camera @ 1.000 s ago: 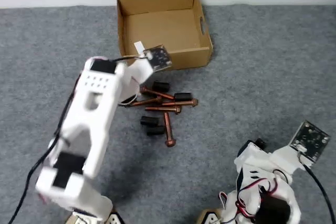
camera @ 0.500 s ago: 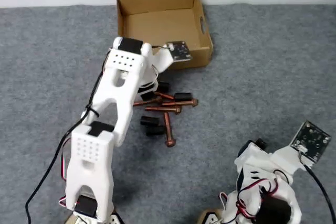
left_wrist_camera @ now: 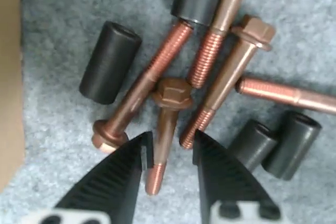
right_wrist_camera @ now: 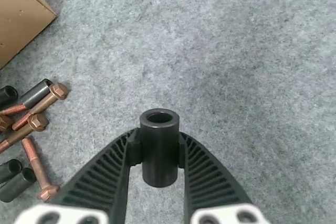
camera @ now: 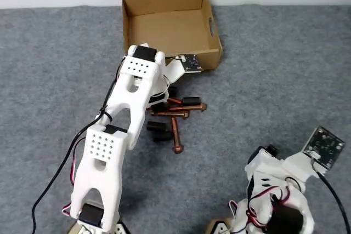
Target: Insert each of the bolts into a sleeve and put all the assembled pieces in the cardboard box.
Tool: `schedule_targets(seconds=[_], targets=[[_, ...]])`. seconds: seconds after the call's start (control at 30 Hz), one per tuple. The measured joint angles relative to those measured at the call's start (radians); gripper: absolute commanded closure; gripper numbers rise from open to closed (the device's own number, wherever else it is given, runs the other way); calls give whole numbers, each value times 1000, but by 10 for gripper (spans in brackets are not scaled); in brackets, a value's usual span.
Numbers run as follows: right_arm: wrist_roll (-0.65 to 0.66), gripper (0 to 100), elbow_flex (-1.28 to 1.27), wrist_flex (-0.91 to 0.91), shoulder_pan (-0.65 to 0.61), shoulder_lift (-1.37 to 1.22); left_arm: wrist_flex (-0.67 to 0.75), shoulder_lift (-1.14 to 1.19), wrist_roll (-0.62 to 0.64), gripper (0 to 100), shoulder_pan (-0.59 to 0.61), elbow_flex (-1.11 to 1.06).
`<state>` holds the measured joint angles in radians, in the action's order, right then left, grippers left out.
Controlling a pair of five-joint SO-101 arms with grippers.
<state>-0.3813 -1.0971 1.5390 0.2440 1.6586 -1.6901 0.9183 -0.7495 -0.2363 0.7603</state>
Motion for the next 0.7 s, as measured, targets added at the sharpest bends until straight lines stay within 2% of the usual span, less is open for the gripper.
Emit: schedule_targets(seconds=[0.27, 0.5, 0.57, 0.7], targets=[[0, 991, 0, 0, 0, 0, 48, 57, -3, 946, -17, 23], [0, 991, -15, 0, 0, 0, 48, 60, -6, 955, -41, 23], [0, 991, -15, 0, 0, 0, 44, 60, -6, 992, -41, 23], [0, 991, -15, 0, 0, 0, -9, 60, -9, 994, -58, 23]])
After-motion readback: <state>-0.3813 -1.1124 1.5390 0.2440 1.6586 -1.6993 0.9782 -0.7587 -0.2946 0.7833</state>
